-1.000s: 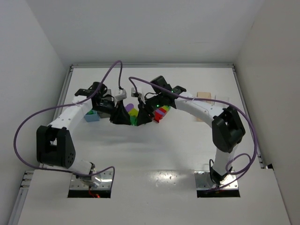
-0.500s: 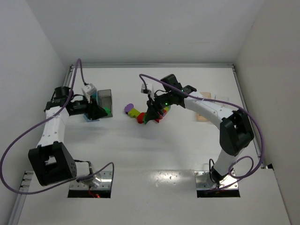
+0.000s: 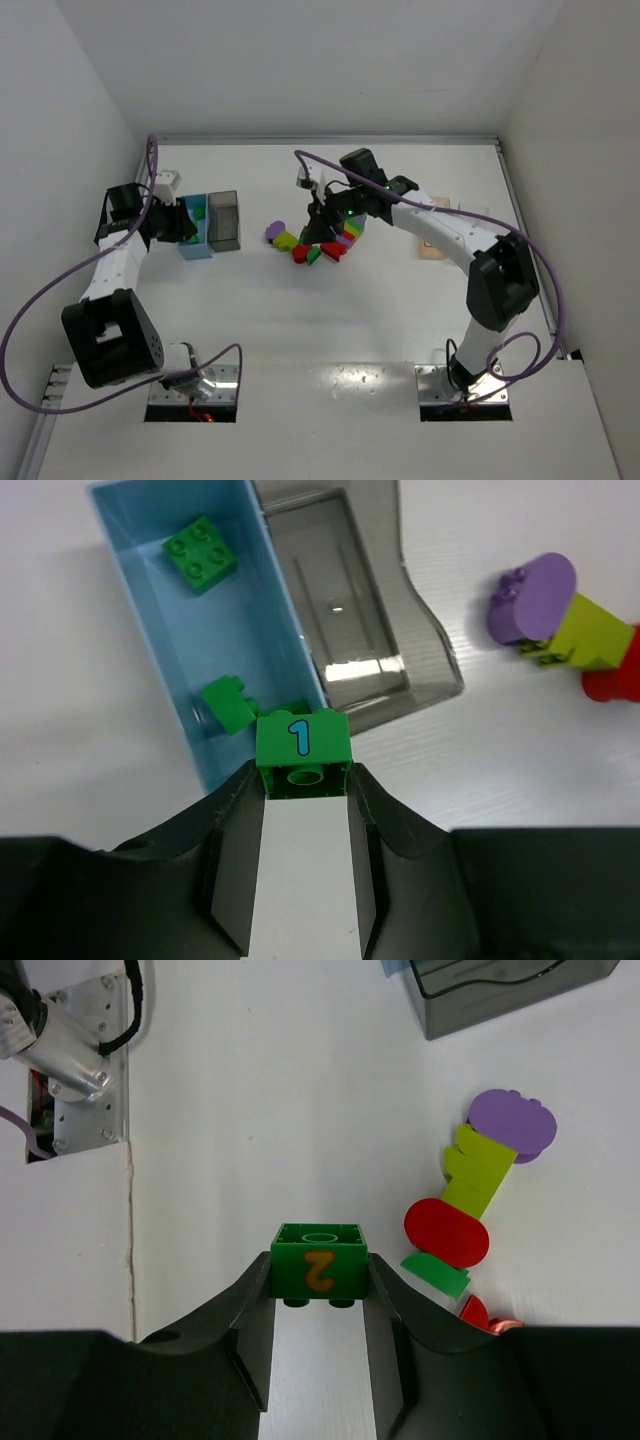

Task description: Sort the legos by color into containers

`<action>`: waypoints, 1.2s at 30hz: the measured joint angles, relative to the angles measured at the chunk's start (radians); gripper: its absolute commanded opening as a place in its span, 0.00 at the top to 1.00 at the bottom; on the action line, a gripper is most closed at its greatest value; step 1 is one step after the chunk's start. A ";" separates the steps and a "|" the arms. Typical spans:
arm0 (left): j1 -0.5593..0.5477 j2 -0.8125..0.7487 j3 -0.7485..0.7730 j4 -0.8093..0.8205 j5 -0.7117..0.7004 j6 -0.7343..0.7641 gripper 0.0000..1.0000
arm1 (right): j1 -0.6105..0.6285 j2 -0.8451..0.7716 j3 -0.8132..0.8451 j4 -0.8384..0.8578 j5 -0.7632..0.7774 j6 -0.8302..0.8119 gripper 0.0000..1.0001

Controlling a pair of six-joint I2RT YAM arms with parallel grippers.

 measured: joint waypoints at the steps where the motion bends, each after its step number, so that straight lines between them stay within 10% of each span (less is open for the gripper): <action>1: 0.000 0.016 0.000 0.013 -0.017 -0.013 0.67 | 0.000 0.003 0.003 0.003 0.002 0.003 1.00; 11: 0.000 0.131 0.002 0.082 -0.087 -0.080 0.36 | 0.008 0.051 0.036 0.016 0.025 0.019 1.00; 20: 0.010 0.068 0.007 0.119 -0.032 -0.107 0.34 | 0.026 0.148 0.169 0.043 0.036 0.063 1.00; 24: 0.012 -0.077 0.063 0.121 -0.008 -0.147 0.00 | 0.058 0.241 0.329 0.087 0.041 0.130 1.00; 36: 0.229 -0.261 0.166 0.135 0.050 -0.307 0.00 | 0.231 0.620 0.702 0.347 0.130 0.360 1.00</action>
